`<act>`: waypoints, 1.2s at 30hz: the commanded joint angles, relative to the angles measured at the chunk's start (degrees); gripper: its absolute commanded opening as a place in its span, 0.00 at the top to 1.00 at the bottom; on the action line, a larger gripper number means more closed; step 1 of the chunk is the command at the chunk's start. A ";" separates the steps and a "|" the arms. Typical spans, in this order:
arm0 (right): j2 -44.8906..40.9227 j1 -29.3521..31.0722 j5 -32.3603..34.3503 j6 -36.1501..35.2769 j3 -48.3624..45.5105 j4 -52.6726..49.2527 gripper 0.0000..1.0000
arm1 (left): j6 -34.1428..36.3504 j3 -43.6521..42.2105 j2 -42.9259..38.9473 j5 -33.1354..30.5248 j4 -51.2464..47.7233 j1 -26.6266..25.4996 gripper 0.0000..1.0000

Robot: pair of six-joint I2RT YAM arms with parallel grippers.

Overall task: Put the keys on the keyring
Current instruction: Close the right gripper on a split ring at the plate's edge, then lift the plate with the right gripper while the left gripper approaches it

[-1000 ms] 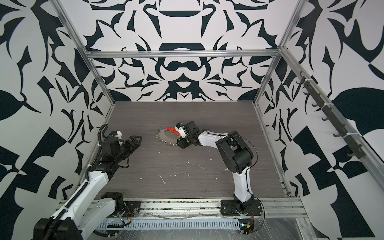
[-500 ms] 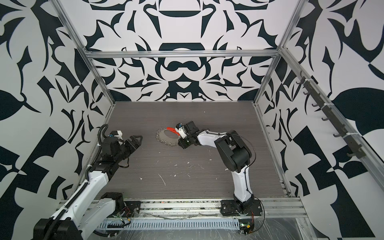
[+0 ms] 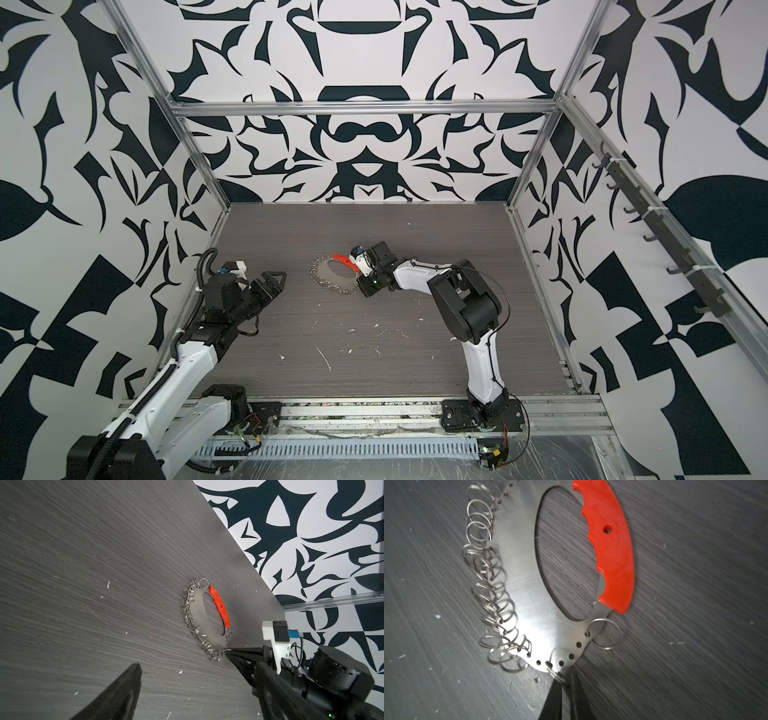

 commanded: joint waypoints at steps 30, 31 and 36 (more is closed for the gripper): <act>-15.32 -0.62 -10.08 4.14 8.91 12.70 1.00 | 19.25 25.67 8.61 4.37 -4.47 -3.03 0.12; -15.85 -1.07 -12.25 4.97 9.41 13.21 1.00 | 20.60 28.97 10.77 6.89 -6.94 -3.03 0.12; -16.76 -3.20 -20.64 8.69 11.65 16.86 1.00 | 20.99 40.90 19.01 21.04 -11.73 -3.03 0.25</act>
